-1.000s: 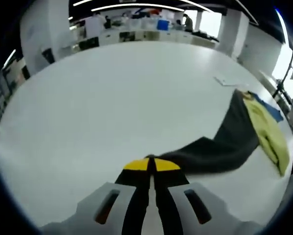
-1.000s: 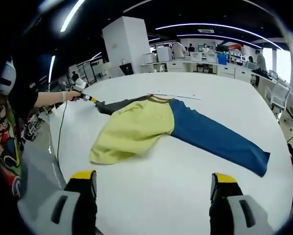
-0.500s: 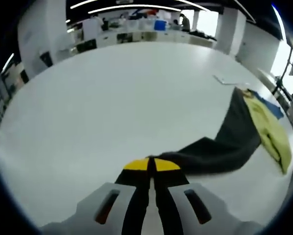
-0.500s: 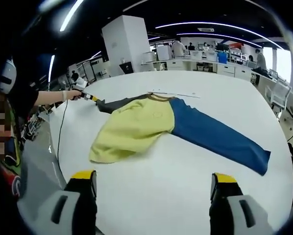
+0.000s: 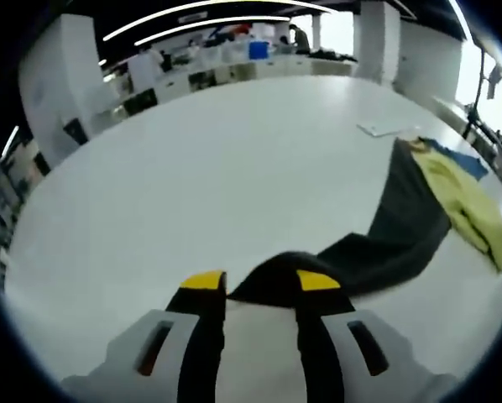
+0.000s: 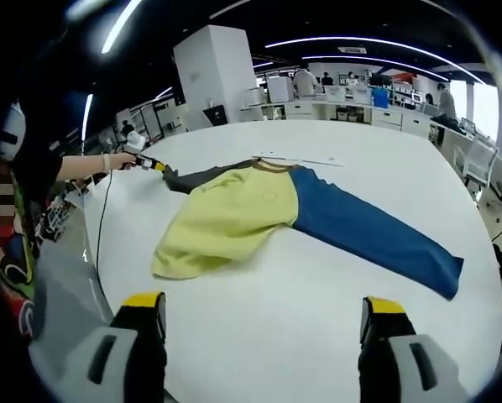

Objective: Fold the garment on the visible template until the final outline fits inside the template.

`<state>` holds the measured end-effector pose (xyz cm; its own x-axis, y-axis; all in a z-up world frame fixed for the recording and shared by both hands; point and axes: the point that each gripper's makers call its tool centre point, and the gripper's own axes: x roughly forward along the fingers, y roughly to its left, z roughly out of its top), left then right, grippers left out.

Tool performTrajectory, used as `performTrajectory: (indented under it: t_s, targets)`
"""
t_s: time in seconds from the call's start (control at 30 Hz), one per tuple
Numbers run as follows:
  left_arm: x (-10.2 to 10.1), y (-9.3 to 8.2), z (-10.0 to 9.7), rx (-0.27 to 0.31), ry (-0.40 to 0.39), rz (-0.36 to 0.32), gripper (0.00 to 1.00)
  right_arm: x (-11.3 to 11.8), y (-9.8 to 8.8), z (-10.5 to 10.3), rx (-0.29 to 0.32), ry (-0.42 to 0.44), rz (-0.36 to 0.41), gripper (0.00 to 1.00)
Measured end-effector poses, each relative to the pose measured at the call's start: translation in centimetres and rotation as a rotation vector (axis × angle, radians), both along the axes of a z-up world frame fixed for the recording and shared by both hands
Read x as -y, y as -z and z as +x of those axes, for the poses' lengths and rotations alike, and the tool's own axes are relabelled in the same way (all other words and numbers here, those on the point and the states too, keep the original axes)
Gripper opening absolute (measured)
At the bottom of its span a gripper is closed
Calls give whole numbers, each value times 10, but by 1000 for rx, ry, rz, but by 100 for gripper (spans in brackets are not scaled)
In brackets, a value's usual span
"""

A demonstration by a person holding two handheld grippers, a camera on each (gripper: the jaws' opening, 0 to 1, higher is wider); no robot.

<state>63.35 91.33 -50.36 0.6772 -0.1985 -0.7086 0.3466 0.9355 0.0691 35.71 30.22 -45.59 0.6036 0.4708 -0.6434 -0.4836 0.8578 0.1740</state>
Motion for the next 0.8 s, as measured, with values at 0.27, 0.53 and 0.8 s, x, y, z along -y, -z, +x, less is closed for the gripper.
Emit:
performTrajectory:
  t_s: [0.27,0.53,0.8]
  targets:
    - [1,-9,-4,18,15,-2,37,0,-2,1,10,1,-2,96]
    - [7,-14,-13,42,56,2,36,-1,-4,1,16,6,19,96]
    - [15,-13,-32,38,95,2,34,-2,-6,3,23,8,23,96]
